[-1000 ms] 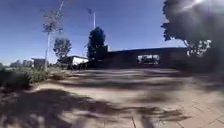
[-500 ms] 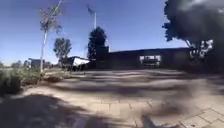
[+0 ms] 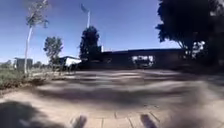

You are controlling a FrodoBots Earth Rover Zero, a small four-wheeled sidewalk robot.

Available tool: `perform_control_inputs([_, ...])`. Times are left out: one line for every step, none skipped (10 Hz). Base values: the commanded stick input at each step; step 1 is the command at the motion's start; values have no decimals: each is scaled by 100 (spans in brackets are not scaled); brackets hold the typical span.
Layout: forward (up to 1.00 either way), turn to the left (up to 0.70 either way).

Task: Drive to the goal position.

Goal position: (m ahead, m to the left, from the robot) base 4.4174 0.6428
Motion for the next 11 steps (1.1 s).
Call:
perform_control_inputs([100, 0])
perform_control_inputs([100, 0])
perform_control_inputs([100, 0])
perform_control_inputs([100, 0])
perform_control_inputs([100, 0])
perform_control_inputs([100, 0])
perform_control_inputs([100, 0])
perform_control_inputs([100, 0])
perform_control_inputs([100, 0])
perform_control_inputs([100, 0])
perform_control_inputs([100, 0])
